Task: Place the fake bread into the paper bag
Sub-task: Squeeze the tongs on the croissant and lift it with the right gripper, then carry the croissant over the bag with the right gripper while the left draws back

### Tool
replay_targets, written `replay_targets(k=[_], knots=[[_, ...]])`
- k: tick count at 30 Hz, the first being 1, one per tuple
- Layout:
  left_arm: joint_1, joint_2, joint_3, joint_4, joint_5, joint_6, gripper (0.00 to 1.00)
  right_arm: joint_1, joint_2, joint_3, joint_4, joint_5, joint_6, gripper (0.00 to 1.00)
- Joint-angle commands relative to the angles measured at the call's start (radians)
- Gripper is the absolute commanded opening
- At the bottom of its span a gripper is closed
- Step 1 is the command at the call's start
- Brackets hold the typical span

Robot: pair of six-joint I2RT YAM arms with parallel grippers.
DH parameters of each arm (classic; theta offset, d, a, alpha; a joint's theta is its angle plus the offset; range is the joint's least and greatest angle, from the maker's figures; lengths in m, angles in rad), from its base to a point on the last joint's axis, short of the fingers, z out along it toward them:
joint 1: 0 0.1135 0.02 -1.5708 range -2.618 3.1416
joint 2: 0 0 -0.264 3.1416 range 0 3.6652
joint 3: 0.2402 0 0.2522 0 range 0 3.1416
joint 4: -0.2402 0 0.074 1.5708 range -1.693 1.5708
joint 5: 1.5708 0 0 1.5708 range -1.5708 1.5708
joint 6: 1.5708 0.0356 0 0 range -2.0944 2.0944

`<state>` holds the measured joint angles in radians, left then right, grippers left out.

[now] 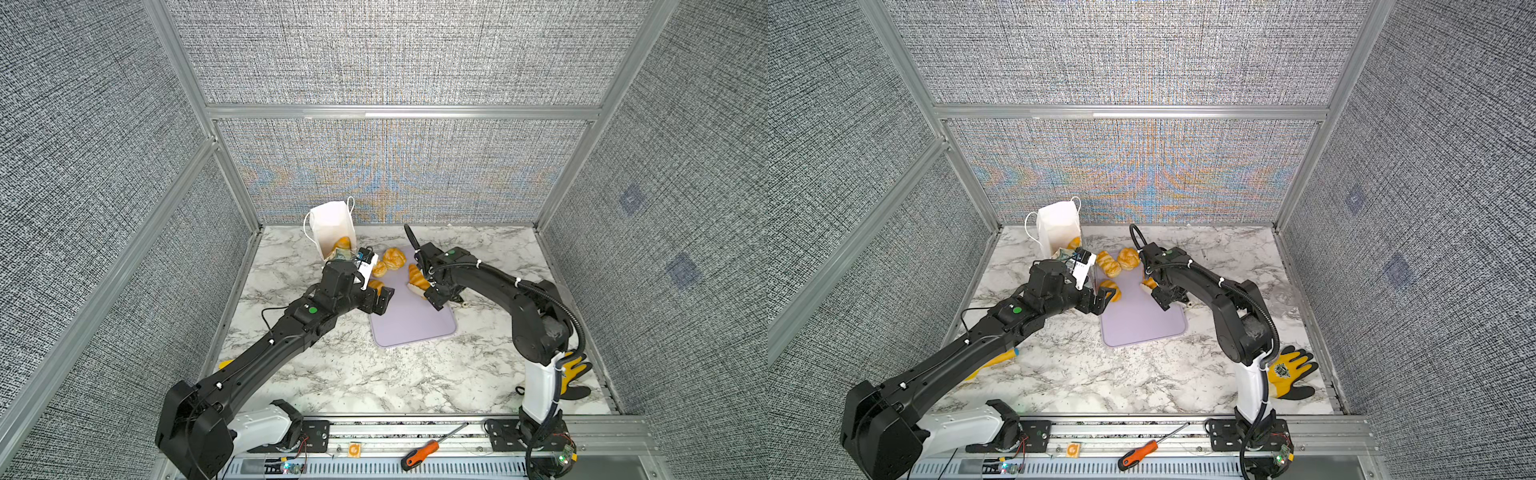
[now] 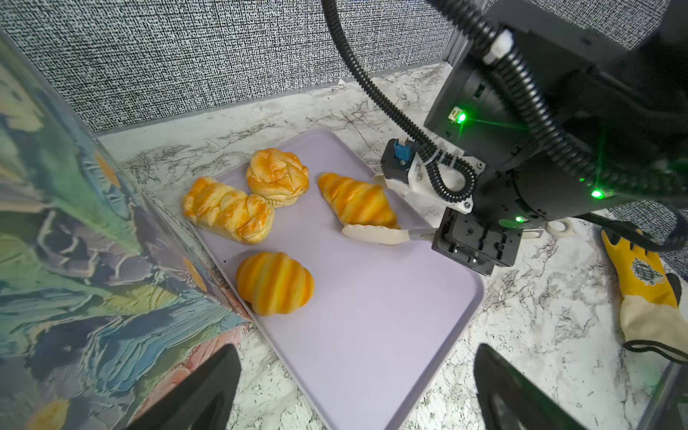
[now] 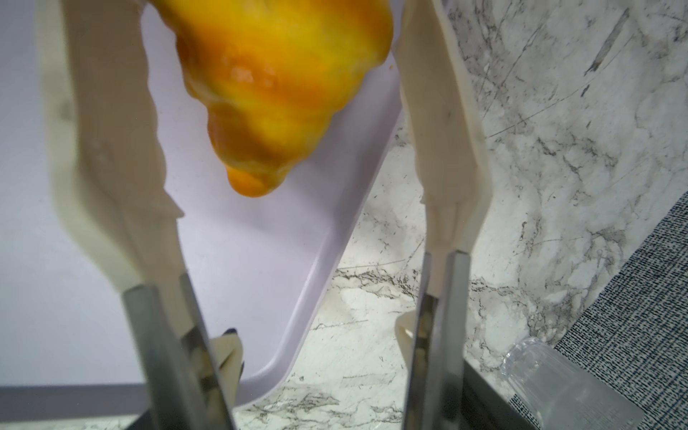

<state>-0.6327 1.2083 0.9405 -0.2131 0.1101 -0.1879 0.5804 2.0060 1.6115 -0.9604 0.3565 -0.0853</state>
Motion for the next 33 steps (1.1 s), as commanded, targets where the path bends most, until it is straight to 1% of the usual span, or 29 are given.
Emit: replay_targets(k=[1,10,17,22,29,33], knots=[[-0.001,0.002,0.0,0.001,0.008,0.007,0.99,0.001,0.018,0.023,-0.021,0.019,0.018,0.77],[-0.001,-0.001,-0.003,-0.004,-0.006,0.01,0.99,0.0,0.084,0.1,-0.056,0.032,0.024,0.78],[-0.001,-0.011,-0.002,-0.013,-0.027,0.017,0.99,0.001,0.114,0.122,-0.079,0.028,0.003,0.68],[-0.001,-0.028,-0.007,-0.012,-0.042,0.022,0.99,0.0,0.094,0.113,-0.074,0.018,-0.003,0.6],[-0.001,-0.048,-0.015,-0.01,-0.053,0.021,0.99,0.0,0.037,0.067,-0.038,-0.027,-0.01,0.56],[-0.002,-0.069,-0.019,-0.012,-0.073,0.024,0.99,-0.001,0.003,0.039,-0.026,-0.038,-0.007,0.55]])
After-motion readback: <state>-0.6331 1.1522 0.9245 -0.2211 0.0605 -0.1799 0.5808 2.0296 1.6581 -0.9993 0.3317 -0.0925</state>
